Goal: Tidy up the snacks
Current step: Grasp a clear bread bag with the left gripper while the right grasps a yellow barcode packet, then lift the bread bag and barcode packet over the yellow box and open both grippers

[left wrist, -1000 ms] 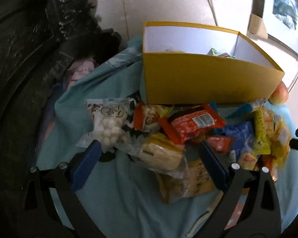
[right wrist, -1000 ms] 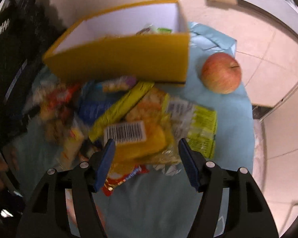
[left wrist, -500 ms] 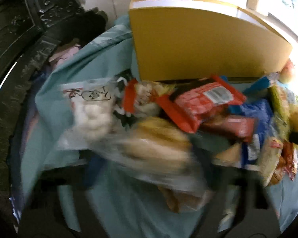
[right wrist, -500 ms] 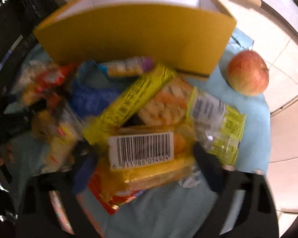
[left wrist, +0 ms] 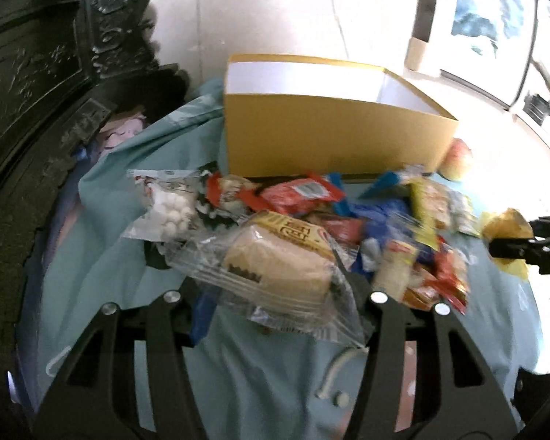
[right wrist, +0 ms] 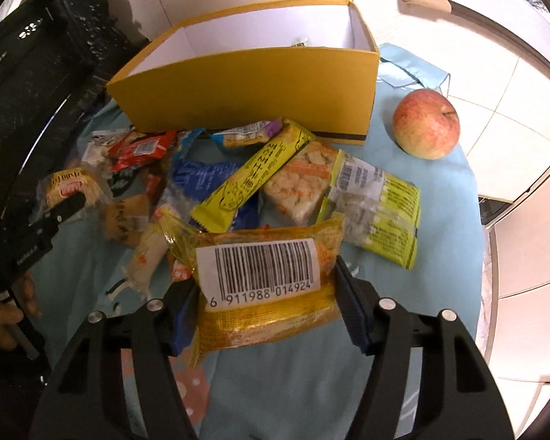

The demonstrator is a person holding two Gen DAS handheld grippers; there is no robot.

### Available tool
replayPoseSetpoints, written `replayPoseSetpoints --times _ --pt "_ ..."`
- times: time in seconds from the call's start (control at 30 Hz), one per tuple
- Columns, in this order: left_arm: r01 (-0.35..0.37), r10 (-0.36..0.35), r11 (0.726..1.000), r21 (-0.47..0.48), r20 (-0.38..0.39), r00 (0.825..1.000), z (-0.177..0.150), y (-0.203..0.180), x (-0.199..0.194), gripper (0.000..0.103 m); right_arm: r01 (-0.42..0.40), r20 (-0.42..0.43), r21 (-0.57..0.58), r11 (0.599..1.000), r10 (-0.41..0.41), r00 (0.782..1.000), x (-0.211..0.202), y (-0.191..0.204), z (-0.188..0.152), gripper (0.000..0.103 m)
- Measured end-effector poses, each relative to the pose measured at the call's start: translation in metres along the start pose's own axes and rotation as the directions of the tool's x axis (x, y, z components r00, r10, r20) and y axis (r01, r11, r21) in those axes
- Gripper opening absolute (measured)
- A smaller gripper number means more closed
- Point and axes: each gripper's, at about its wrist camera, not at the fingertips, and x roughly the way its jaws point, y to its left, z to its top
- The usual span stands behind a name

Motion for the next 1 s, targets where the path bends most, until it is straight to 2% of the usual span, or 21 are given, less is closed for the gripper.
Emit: replayPoseSetpoints --times 0.17,0.4,0.73,1.0 --pt "0.016 -0.017 0.999 0.044 0.009 1.0 -0.006 -0.016 -0.018 0.056 -0.009 0.015 -0.002 1.0 0.009 1.0 -0.02 0.003 -0.017 0.066" --pt "0.028 -0.032 0.997 0.069 0.054 0.998 0.003 -0.028 -0.051 0.056 -0.008 0.074 -0.019 1.0 0.009 0.997 -0.047 0.012 -0.018 0.066" --pt "0.025 -0.037 0.996 0.082 0.153 0.988 0.04 -0.035 -0.088 0.056 -0.004 0.194 -0.063 0.998 0.017 0.981 -0.094 0.027 0.009 0.066" --pt "-0.012 -0.003 0.996 0.091 0.162 0.987 0.065 -0.037 -0.081 0.056 0.002 0.241 -0.072 0.997 0.016 0.97 -0.104 0.029 0.041 0.066"
